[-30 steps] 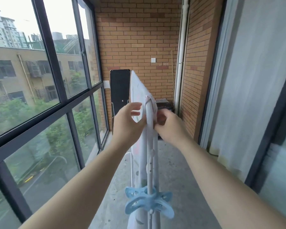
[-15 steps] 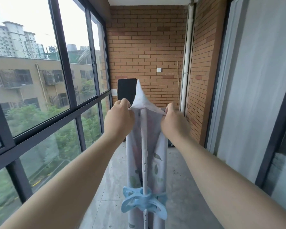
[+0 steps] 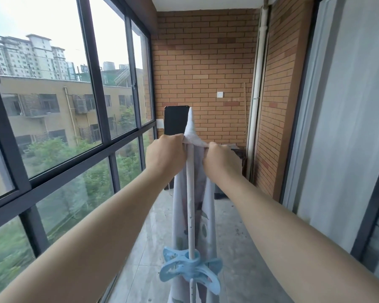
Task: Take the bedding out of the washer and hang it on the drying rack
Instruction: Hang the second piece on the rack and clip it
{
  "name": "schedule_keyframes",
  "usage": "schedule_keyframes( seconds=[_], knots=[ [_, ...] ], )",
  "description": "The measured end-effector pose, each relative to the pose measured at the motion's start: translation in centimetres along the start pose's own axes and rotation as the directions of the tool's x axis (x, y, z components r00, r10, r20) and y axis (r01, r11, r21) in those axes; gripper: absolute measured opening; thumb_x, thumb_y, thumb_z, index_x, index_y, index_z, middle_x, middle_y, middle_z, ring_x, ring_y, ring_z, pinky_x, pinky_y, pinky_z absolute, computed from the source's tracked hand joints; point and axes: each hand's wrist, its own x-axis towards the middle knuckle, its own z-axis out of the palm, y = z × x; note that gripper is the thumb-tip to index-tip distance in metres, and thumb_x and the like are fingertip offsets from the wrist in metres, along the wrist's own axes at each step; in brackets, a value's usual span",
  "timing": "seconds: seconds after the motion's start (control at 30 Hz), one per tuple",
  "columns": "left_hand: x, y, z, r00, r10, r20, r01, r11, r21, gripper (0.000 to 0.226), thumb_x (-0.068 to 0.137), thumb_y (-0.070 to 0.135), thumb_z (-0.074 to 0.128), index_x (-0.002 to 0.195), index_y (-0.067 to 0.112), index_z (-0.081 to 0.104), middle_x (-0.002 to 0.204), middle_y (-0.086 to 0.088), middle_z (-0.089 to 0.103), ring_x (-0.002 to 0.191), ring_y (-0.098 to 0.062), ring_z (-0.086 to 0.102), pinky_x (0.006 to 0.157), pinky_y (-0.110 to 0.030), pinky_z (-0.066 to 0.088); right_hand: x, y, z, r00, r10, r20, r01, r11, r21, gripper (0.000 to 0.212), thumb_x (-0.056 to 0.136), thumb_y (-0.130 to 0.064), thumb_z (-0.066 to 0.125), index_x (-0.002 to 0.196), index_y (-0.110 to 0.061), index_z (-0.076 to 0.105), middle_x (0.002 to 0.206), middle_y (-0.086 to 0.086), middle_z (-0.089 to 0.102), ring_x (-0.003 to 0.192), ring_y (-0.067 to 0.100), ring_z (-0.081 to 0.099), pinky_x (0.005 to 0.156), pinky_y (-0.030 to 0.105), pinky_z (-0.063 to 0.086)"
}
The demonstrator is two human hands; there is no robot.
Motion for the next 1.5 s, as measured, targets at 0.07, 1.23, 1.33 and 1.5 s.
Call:
schedule_keyframes(
  seconds=[0.07, 1.23, 1.33, 1.5],
  knots=[
    [-0.2, 0.7, 0.1, 1.0, 0.009, -0.011, -0.01, 1.0, -0.026, 0.014, 0.093, 0.019, 0.044, 0.088, 0.024, 0.056, 0.071, -0.002, 0.057, 0.062, -0.031, 0.052, 0.045, -0.027, 0.025, 0.0, -0.5, 0.0, 0.998, -0.054, -0.044, 0.056, 0.997, 0.052, 0.014, 0.096, -0.012, 0.049, 0.103, -0.012, 0.06, 0.091, 0.008, 0.066, 0.082, 0.031, 0.062, 0.06, 0.033, 0.043],
    [-0.6, -0.5, 1.8, 0.998, -0.067, 0.014, 0.068, 0.986, -0.155, 0.027, 0.095, 0.023, 0.042, 0.085, 0.025, 0.067, 0.072, -0.001, 0.061, 0.07, -0.035, 0.058, 0.053, -0.029, 0.038, 0.3, -0.5, -0.1, 0.998, -0.029, 0.062, 0.022, 0.994, 0.11, 0.023, 0.097, -0.003, 0.042, 0.104, -0.009, 0.064, 0.1, 0.015, 0.066, 0.094, 0.036, 0.063, 0.066, 0.035, 0.042],
    [-0.6, -0.9, 1.8, 1.0, -0.027, -0.008, 0.027, 0.996, -0.08, 0.025, 0.097, 0.025, 0.042, 0.087, 0.024, 0.065, 0.07, -0.002, 0.06, 0.066, -0.034, 0.057, 0.052, -0.029, 0.037, 0.1, -0.5, -0.4, 0.998, -0.045, 0.038, 0.042, 0.996, 0.077, 0.021, 0.099, -0.004, 0.044, 0.104, -0.009, 0.063, 0.1, 0.014, 0.066, 0.094, 0.035, 0.062, 0.065, 0.036, 0.041],
    [-1.7, -0.3, 2.1, 0.999, 0.031, -0.02, -0.029, 0.997, 0.071, 0.009, 0.09, 0.011, 0.045, 0.087, 0.02, 0.048, 0.055, 0.005, 0.04, 0.052, -0.029, 0.049, 0.045, -0.026, 0.022, -0.5, -1.0, -0.2, 1.0, -0.02, -0.008, 0.021, 0.996, 0.091, 0.019, 0.098, -0.006, 0.046, 0.101, -0.008, 0.064, 0.097, 0.014, 0.066, 0.091, 0.035, 0.064, 0.064, 0.035, 0.041]
  ],
)
